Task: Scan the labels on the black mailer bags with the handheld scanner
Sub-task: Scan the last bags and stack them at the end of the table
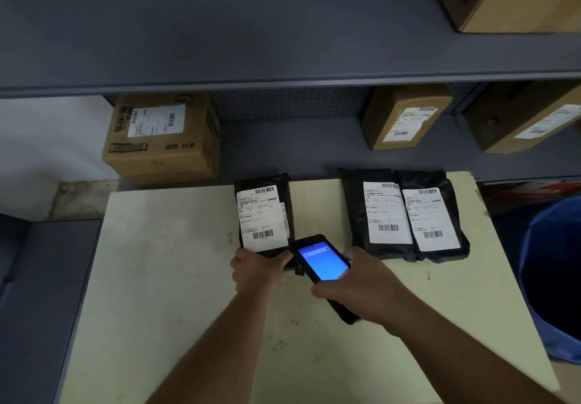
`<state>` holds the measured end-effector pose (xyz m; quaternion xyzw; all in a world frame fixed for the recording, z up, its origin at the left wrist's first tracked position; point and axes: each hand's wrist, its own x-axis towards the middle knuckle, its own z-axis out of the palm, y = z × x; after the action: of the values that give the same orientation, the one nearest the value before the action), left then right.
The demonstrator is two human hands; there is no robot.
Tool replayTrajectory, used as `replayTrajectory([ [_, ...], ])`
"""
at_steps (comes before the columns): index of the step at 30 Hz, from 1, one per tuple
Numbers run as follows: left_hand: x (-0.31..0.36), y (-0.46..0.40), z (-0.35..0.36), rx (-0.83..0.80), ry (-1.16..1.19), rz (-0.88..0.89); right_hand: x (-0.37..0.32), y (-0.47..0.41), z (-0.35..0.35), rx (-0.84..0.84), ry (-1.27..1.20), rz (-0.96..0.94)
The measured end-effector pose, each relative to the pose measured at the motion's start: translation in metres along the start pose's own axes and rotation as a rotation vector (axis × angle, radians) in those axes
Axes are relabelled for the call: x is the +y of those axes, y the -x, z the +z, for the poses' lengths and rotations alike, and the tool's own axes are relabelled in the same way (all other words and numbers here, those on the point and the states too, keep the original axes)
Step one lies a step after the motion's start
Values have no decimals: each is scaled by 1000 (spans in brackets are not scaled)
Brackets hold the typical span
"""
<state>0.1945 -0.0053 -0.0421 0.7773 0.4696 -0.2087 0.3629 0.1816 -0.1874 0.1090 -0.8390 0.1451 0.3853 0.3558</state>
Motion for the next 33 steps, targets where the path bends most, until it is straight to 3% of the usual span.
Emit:
replayTrajectory([
  [16,11,7,2,-12,62,28,17,3,-11,6,-66,4],
  [27,-2,4,-17,-100,296,59,18,16,-14,22,-87,-10],
  [33,-21,-4,-21,-287,388,4,19,24,-8,41,-85,-6],
])
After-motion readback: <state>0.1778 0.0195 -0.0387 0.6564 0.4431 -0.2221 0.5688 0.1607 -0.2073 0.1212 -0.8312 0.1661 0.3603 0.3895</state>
